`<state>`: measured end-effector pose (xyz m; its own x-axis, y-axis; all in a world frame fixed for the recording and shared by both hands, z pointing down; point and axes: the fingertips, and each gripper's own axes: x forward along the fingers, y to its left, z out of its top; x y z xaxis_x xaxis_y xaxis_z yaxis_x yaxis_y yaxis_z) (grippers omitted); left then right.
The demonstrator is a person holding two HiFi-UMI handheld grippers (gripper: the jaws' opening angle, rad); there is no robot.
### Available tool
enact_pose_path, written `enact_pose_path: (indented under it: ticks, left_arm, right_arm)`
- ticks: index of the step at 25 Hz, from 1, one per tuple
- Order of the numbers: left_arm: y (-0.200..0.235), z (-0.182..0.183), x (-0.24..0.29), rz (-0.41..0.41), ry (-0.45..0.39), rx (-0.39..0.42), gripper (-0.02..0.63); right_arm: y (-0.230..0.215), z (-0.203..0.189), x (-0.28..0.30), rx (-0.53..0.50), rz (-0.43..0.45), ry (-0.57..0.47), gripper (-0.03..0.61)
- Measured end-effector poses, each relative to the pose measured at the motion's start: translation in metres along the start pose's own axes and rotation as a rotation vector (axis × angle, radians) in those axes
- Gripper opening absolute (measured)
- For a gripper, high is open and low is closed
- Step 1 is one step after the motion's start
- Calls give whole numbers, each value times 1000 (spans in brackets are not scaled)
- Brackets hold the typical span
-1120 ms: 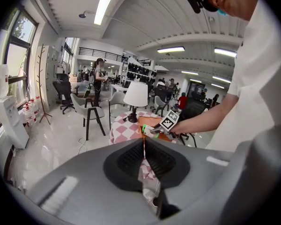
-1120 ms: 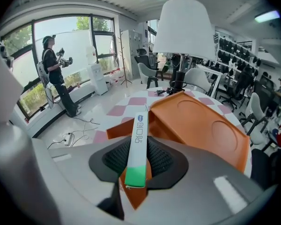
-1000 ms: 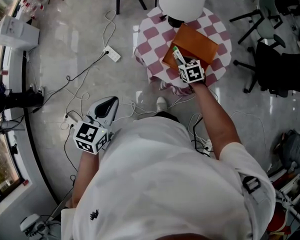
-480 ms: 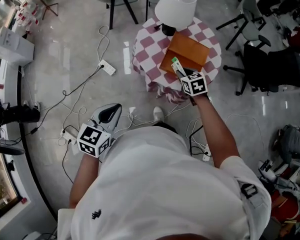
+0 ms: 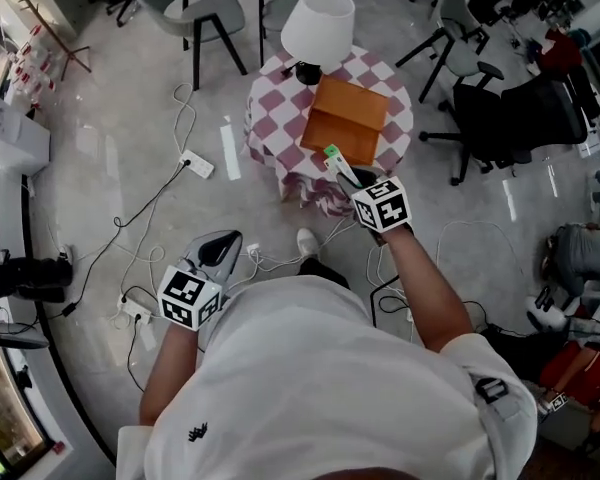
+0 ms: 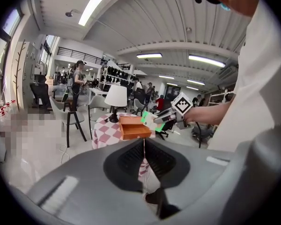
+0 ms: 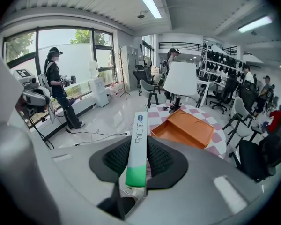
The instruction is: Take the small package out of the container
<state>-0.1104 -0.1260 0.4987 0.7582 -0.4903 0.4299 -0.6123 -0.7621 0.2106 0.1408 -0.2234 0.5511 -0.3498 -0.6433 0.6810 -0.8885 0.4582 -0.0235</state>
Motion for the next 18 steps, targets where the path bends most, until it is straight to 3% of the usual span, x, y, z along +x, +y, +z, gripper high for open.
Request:
enact_pose_path:
  ticks: [9, 18]
  left_arm:
    - [-29, -25, -9, -96, 26, 22, 60]
    - [-56, -41, -14, -139, 43, 43, 60]
  right_arm:
    - [62, -17, -63, 14, 28, -26, 92]
    - [105, -36, -105, 5, 50, -46, 92]
